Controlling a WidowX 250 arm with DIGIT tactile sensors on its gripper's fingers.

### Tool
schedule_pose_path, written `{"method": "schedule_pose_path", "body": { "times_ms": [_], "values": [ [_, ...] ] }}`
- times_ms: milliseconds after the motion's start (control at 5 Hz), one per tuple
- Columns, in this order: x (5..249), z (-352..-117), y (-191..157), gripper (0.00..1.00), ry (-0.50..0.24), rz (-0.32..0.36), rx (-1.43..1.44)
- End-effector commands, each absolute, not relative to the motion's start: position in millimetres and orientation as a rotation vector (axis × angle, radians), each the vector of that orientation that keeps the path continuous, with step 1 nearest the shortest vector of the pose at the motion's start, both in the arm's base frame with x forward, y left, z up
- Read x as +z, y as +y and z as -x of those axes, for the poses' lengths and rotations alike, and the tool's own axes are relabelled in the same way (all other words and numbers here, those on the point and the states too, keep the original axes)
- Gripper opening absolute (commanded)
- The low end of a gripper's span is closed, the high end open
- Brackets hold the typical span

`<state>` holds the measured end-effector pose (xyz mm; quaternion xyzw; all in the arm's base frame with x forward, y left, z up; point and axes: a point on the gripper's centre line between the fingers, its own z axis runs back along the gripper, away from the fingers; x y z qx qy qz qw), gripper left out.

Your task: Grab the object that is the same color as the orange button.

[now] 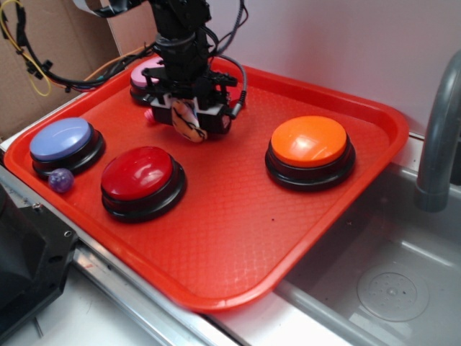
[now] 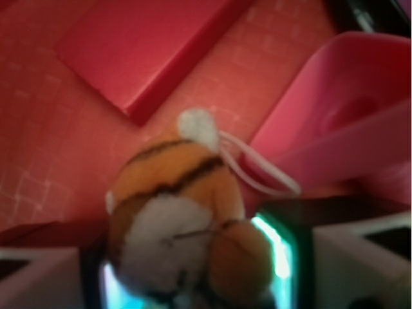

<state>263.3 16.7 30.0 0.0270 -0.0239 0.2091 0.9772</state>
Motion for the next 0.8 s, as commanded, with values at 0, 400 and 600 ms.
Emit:
{"method": "schedule_pose_path", "body": {
  "times_ms": [0,400,600],
  "values": [
    [103,-233,4,0.0,-0.087,-0.126,0.137],
    [127,-180,-7,0.0,-0.13,-0.081,0.065],
    [132,-170,-2,0.0,-0.037,-0.057,0.076]
  ]
}}
